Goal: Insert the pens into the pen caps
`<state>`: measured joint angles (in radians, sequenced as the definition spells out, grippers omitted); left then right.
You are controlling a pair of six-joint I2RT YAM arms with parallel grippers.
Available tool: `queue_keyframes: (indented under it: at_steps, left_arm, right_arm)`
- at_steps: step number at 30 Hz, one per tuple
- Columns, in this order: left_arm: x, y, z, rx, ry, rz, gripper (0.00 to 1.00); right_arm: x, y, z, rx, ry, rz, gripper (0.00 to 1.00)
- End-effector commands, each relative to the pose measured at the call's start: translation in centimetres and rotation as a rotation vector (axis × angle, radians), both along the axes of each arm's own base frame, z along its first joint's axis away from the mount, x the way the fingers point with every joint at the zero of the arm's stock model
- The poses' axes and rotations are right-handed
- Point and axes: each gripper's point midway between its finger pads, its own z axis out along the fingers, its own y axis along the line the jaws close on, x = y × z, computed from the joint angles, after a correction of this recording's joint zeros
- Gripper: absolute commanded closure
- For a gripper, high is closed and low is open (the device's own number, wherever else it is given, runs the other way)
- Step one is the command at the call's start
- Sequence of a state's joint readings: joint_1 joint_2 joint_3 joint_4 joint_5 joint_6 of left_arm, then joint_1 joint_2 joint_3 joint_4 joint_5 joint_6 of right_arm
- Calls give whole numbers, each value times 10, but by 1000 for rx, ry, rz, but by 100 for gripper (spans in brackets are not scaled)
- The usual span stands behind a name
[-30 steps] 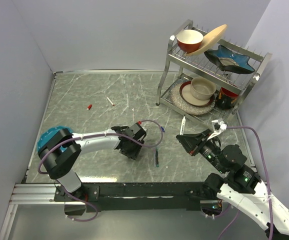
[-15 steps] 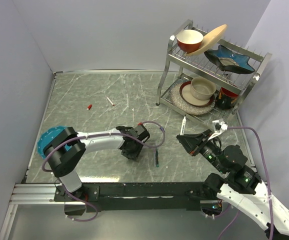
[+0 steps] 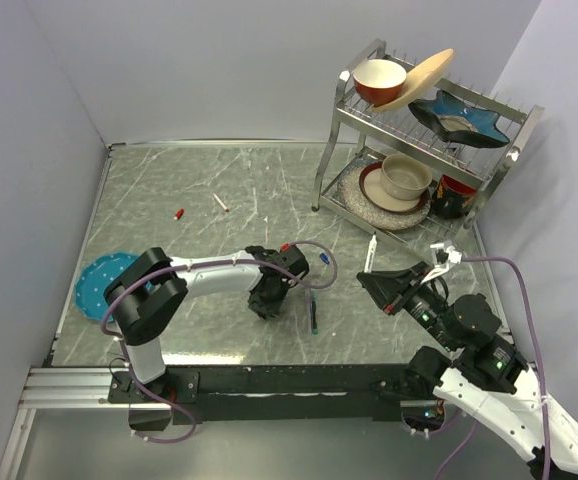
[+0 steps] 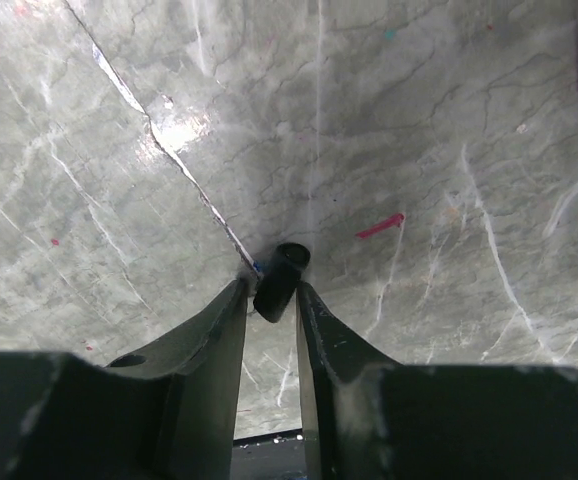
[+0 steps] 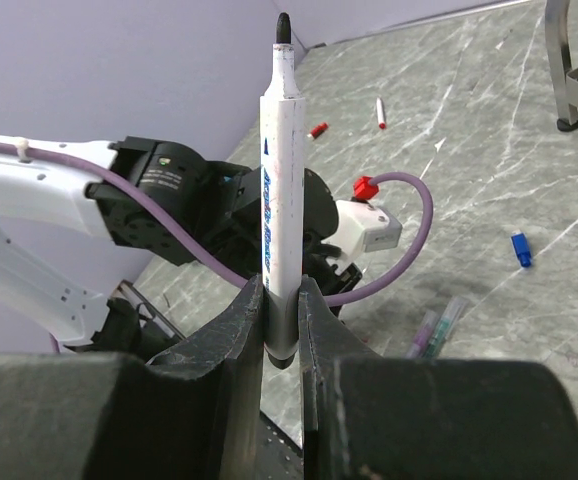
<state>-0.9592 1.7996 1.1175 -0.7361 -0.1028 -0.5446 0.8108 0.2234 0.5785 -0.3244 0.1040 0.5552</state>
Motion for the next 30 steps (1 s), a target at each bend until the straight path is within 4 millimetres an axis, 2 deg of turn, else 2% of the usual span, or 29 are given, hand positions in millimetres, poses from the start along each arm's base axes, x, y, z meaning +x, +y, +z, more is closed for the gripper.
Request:
queue_keyframes:
  at_steps: [1, 6, 16, 20, 27, 30]
  left_arm:
    - [2, 13, -50, 90, -11, 21, 70]
    - [3, 19, -55, 137, -18, 13, 66]
    - [11, 5, -52, 119, -33, -16, 65]
    - [11, 1, -58, 119, -21, -25, 66]
    - [-1, 10, -67, 129, 19, -12, 82]
    - [-4, 13, -67, 136, 23, 6, 93]
  right_arm:
    - [-4, -5, 17, 56, -37, -1, 100]
    - [-3, -4, 14, 41, -33, -4, 100]
    - [-2, -3, 18, 36, -47, 0, 100]
    - [-2, 0, 14, 33, -40, 11, 100]
    - [-3, -4, 12, 35, -40, -3, 100]
    - [-3, -5, 14, 38, -42, -4, 100]
